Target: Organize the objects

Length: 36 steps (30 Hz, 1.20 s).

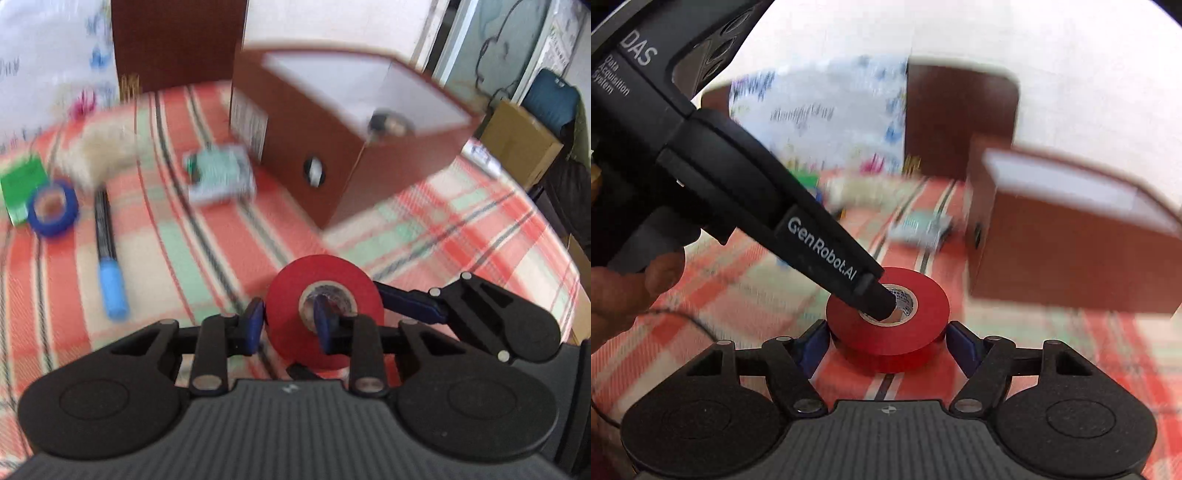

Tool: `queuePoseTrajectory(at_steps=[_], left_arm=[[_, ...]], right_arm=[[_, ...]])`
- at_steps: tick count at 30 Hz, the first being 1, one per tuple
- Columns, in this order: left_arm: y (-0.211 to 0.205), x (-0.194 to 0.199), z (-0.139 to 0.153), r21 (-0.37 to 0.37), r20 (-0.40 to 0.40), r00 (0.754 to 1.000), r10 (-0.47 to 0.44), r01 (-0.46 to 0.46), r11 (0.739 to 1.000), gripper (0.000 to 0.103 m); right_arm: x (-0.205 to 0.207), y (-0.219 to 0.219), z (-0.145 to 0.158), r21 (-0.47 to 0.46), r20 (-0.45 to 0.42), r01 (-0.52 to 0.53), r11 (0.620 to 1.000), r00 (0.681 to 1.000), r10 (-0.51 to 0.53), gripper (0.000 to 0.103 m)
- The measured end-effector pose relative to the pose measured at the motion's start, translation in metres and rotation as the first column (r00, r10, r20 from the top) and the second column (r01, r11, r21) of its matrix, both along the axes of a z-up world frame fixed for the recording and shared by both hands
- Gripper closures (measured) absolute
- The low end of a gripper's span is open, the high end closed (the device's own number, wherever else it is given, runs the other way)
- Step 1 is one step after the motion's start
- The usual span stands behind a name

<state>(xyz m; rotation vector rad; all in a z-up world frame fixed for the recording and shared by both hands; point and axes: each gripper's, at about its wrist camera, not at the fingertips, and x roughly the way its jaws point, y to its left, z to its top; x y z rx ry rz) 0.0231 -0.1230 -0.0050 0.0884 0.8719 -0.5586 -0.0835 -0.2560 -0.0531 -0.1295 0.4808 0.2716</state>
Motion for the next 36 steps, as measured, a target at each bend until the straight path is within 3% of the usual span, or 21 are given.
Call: queuePoseTrajectory(at_steps=[4, 7, 10, 15, 16, 19, 21, 24, 26, 29, 30, 32, 36], left_arm=[[-0.015, 0.008, 0.048, -0.048, 0.146, 0.989, -0.015, 0.022, 0.999, 0.072], [-0.037, 0.029, 0.070, -0.071, 0.213, 0.977, -0.028, 0.044, 0.997, 0.072], [-0.063, 0.052, 0.075, -0.074, 0.253, 0.967, -0.039, 0.059, 0.995, 0.072], [-0.097, 0.092, 0.059, -0.067, 0.215, 0.976, -0.047, 0.063, 0.996, 0.066], [-0.101, 0.097, 0.056, -0.060, 0.218, 0.975, -0.035, 0.050, 0.997, 0.059], [-0.104, 0.104, 0.050, -0.076, 0.222, 0.975, -0.016, 0.034, 0.997, 0.058], [-0.106, 0.108, 0.045, -0.094, 0.212, 0.977, -0.004, 0.025, 0.995, 0.057], [-0.116, 0.110, 0.037, -0.062, 0.207, 0.978, -0.010, 0.023, 0.998, 0.057], [-0.115, 0.110, 0.035, -0.074, 0.215, 0.977, -0.001, 0.018, 0.997, 0.057], [-0.118, 0.114, 0.032, -0.059, 0.244, 0.970, 0.020, -0.006, 0.998, 0.057], [-0.118, 0.116, 0.031, -0.053, 0.247, 0.969, 0.026, -0.013, 0.998, 0.057], [-0.120, 0.120, 0.027, -0.048, 0.256, 0.966, 0.029, -0.017, 0.999, 0.057], [-0.127, 0.122, 0.021, 0.015, 0.327, 0.945, 0.020, -0.026, 1.000, 0.057]], right_arm=[[0.005, -0.009, 0.035, -0.035, 0.189, 0.060, 0.998, 0.981, -0.052, 0.034], [0.025, -0.024, 0.052, -0.043, 0.261, 0.110, 0.993, 0.961, -0.095, 0.034], [0.051, -0.042, 0.057, -0.030, 0.269, 0.158, 0.987, 0.952, -0.144, 0.033], [0.091, -0.065, 0.048, -0.050, 0.194, 0.198, 0.979, 0.963, -0.185, 0.033], [0.092, -0.072, 0.048, -0.035, 0.188, 0.195, 0.980, 0.965, -0.186, 0.033], [0.088, -0.101, 0.056, 0.053, 0.205, 0.203, 0.978, 0.956, -0.210, 0.033], [0.088, -0.124, 0.062, 0.095, 0.222, 0.260, 0.961, 0.936, -0.275, 0.034], [0.097, -0.161, 0.073, 0.100, 0.276, 0.396, 0.913, 0.870, -0.408, 0.034], [0.100, -0.190, 0.084, 0.169, 0.307, 0.429, 0.887, 0.833, -0.461, 0.032], [0.119, -0.223, 0.092, 0.148, 0.414, 0.583, 0.799, 0.697, -0.585, 0.014], [0.134, -0.238, 0.090, 0.135, 0.435, 0.617, 0.775, 0.666, -0.606, 0.013], [0.159, -0.257, 0.086, 0.124, 0.402, 0.659, 0.742, 0.650, -0.645, 0.013], [0.211, -0.282, 0.062, 0.125, 0.228, 0.687, 0.716, 0.682, -0.695, 0.015]])
